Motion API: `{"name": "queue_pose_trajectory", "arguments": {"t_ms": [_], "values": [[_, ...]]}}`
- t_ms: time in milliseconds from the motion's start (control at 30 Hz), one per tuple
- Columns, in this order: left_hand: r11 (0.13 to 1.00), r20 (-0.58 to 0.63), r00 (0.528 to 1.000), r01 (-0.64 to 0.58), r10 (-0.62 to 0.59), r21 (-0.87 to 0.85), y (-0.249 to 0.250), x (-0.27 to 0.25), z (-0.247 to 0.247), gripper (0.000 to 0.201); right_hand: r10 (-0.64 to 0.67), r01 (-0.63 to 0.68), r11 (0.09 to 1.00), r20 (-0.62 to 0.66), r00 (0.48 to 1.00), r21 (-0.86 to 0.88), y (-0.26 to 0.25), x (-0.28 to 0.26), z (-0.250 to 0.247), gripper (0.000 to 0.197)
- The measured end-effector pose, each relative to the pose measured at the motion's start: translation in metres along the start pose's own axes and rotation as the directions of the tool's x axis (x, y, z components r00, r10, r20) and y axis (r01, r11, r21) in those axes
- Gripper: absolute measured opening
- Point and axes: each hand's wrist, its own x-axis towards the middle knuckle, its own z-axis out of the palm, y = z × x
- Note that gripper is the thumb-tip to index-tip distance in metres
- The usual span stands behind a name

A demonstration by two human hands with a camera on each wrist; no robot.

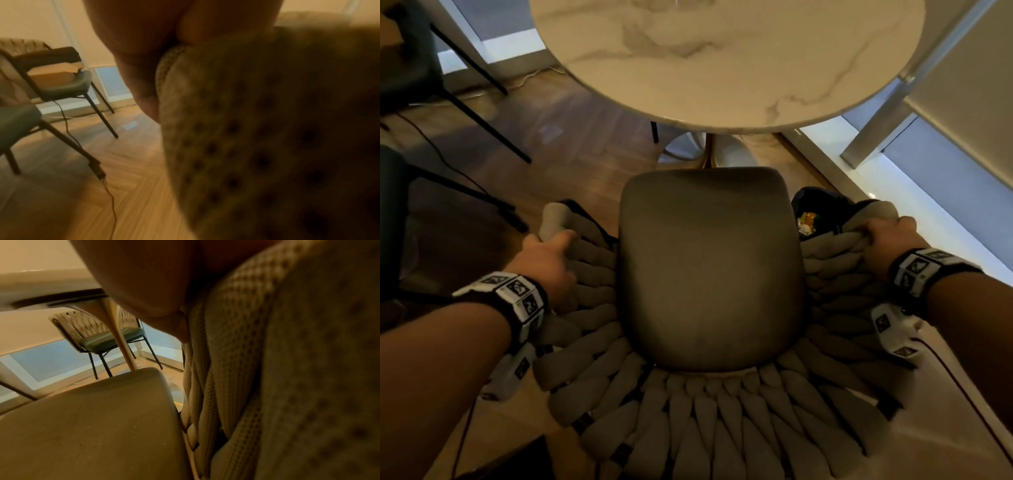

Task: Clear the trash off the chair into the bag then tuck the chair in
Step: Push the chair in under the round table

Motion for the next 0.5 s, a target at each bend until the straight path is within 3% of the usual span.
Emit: {"name": "queue_pose_trajectory", "arguments": {"t_ms": [333, 500], "values": [[0.998, -0.067, 0.996, -0.060, 0.061, 0.012, 0.057, 0.116, -0.051, 0.068, 0.053, -0.054, 0.998, -0.039, 0.998, -0.011, -0.031, 0.111, -0.058, 0.042], [0.996, -0.029, 0.999, -0.023, 0.026, 0.084, 0.055, 0.127, -0.057, 0.068, 0.088, -0.088, 0.995, 0.016, 0.996, -0.043, -0.039, 0.120, -0.059, 0.042]]}}
